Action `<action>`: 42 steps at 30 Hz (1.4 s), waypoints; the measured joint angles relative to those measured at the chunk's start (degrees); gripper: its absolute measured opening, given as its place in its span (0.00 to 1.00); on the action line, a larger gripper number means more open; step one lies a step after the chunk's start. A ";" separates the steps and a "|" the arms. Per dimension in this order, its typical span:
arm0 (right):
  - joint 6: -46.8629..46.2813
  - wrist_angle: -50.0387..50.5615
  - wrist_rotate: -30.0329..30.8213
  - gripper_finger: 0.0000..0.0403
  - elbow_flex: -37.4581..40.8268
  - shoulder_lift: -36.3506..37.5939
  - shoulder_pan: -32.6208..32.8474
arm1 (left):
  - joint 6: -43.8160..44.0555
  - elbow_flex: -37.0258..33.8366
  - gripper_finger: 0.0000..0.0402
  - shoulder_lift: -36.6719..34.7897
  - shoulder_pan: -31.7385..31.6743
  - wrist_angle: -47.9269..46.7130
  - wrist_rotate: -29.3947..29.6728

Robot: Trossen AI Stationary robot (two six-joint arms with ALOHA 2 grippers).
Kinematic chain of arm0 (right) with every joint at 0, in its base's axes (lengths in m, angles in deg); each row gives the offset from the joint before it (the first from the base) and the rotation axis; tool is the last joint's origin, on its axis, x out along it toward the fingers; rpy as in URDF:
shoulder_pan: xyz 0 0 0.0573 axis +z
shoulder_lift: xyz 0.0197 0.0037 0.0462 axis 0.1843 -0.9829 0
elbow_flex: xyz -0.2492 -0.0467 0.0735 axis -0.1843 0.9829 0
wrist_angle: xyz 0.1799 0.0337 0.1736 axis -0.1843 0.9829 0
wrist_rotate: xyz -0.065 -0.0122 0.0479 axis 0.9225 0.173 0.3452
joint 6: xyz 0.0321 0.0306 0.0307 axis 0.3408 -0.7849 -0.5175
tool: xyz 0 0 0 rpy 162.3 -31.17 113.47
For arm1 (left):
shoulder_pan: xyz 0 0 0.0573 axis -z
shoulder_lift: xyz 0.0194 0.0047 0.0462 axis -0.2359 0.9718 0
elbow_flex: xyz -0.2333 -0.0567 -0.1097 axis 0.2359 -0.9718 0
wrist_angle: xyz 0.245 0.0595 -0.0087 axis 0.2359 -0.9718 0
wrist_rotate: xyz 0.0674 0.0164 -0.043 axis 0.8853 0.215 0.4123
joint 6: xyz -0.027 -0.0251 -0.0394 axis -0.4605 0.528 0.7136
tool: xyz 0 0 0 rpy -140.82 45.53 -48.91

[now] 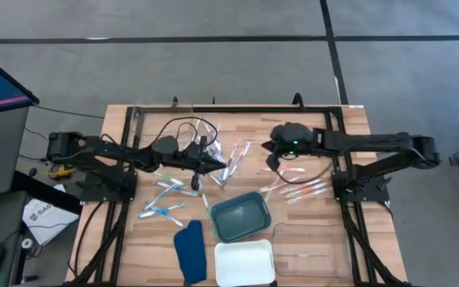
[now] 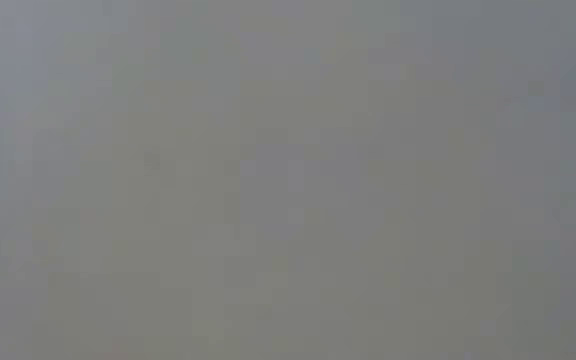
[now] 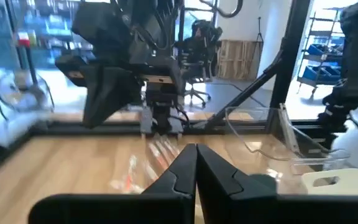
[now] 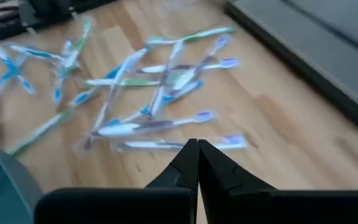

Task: Pick & Place Toothbrushes
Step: Put the orange toothbrush into the bottom transparent bin

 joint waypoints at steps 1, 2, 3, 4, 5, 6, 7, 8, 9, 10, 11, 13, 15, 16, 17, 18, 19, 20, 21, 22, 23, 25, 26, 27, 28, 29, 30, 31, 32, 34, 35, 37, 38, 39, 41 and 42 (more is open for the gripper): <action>0.38 0.53 0.15 0.00 -0.02 0.91 0.21 | -1.62 0.00 0.01 -0.02 0.00 0.14 0.49; 0.74 1.42 0.16 0.00 0.01 1.72 0.25 | -3.28 0.00 0.01 0.00 0.00 0.39 1.31; 1.48 1.45 0.15 0.00 0.02 2.29 0.25 | -5.15 0.00 0.01 0.02 0.00 1.39 2.69; 1.90 0.92 0.14 0.00 0.01 2.62 0.24 | -6.90 0.06 0.01 0.02 0.00 3.05 4.18; 1.94 0.83 0.15 0.00 0.00 2.80 0.24 | -8.82 0.50 0.01 0.02 0.00 4.80 5.74; 1.43 0.86 0.14 0.00 0.00 2.87 0.24 | -10.03 1.24 0.01 0.02 0.01 6.92 7.31; 0.22 0.83 0.14 0.00 0.01 2.84 0.23 | -10.43 2.31 0.01 0.02 0.00 9.17 8.02; -1.23 0.60 0.15 0.00 0.02 2.84 0.16 | -10.25 3.61 0.01 -0.23 0.04 10.94 8.06; -2.45 0.14 0.14 0.00 0.02 2.84 0.03 | -8.95 4.80 0.01 -1.02 0.28 11.53 7.78; -3.33 -0.03 0.14 0.00 0.02 2.84 -0.09 | -6.68 6.31 0.01 -1.54 0.61 11.78 7.73; -3.90 0.05 0.13 0.00 0.02 2.84 -0.28 | -4.14 8.15 0.01 -1.90 0.91 11.76 7.48; -3.95 0.29 0.12 0.00 0.02 2.84 -0.31 | -1.24 10.90 0.01 -3.09 1.26 8.80 5.89; -3.89 1.16 0.12 0.00 0.02 2.84 -0.49 | -1.27 13.09 0.01 -4.60 1.25 2.83 3.73; -3.53 1.88 0.12 0.00 0.02 2.84 -0.79 | -2.24 13.95 0.01 -5.29 1.23 -0.49 3.56; -2.91 2.53 0.09 0.00 0.02 2.84 -1.15 | -3.41 14.10 0.01 -6.12 1.22 -3.81 3.53; -2.73 3.32 0.07 0.00 0.02 2.84 -1.45 | -4.68 14.26 0.01 -6.35 1.11 -5.67 3.62; -2.70 4.27 0.09 0.00 0.02 2.84 -1.84 | -5.67 14.40 0.01 -6.53 0.88 -7.23 3.88; -2.58 5.34 0.09 0.00 0.02 2.84 -2.27 | -6.57 14.27 0.01 -6.70 0.60 -8.66 4.02; -2.58 6.19 0.10 0.00 0.02 2.84 -2.63 | -7.23 14.32 0.01 -6.55 0.25 -9.15 3.99; -2.58 6.89 0.10 0.00 0.02 2.84 -3.11 | -8.27 14.32 0.01 -6.51 -0.25 -10.35 4.01; -2.58 7.49 0.10 0.00 0.02 2.84 -3.65 | -9.39 14.32 0.01 -6.39 -0.79 -11.35 4.03; -2.58 9.36 -0.19 0.00 0.02 2.84 -4.74 | -11.29 14.32 0.01 -5.21 -2.01 -12.19 4.07; -2.56 11.08 -0.89 0.00 0.02 2.83 -5.15 | -11.66 14.30 0.01 -4.54 -2.68 -13.16 4.17; -2.58 12.84 -1.70 0.00 0.02 2.46 -5.50 | -11.70 14.29 0.01 -3.53 -3.46 -13.25 4.22; -2.58 14.10 -2.14 0.00 0.02 1.84 -5.77 | -11.64 14.29 0.01 -2.47 -4.21 -13.18 4.21; -2.58 15.58 -2.80 0.00 0.04 1.19 -5.88 | -11.40 14.29 0.01 -1.48 -4.91 -13.15 3.99; -2.90 16.81 -2.90 0.00 0.10 0.72 -6.06 | -11.15 14.29 0.01 -0.53 -5.58 -13.08 3.76; -3.49 17.00 -3.00 0.00 0.09 -0.06 -6.08 | -10.86 14.33 0.01 0.47 -6.20 -12.92 3.38; -4.12 16.69 -3.27 0.00 -0.03 -1.04 -6.23 | -10.12 14.61 0.01 1.43 -6.72 -12.91 2.72; -4.33 17.12 -4.59 0.00 0.02 -3.29 -6.75 | -7.93 15.17 0.01 2.76 -7.54 -13.24 0.94; -4.29 17.07 -5.51 0.01 -0.03 -4.45 -7.04 | -6.68 15.55 0.01 3.19 -7.87 -13.07 -0.38; -4.06 18.10 -7.39 0.02 -0.66 -6.75 -7.67 | -5.36 15.64 0.01 3.23 -8.14 -12.93 -3.44; -4.08 18.85 -7.66 0.03 -1.28 -7.97 -7.87 | -5.20 15.78 0.01 3.23 -8.15 -12.91 -4.36; -4.08 19.67 -7.74 0.04 -1.98 -9.10 -8.00 | -5.16 15.82 0.01 3.05 -8.15 -12.94 -4.98; -4.08 22.30 -7.83 0.05 -3.59 -11.07 -8.22 | -4.98 15.85 0.01 2.41 -7.88 -12.95 -6.09; -4.09 22.99 -7.84 0.06 -4.44 -12.00 -8.24 | -4.96 15.91 0.01 2.08 -7.73 -12.82 -6.30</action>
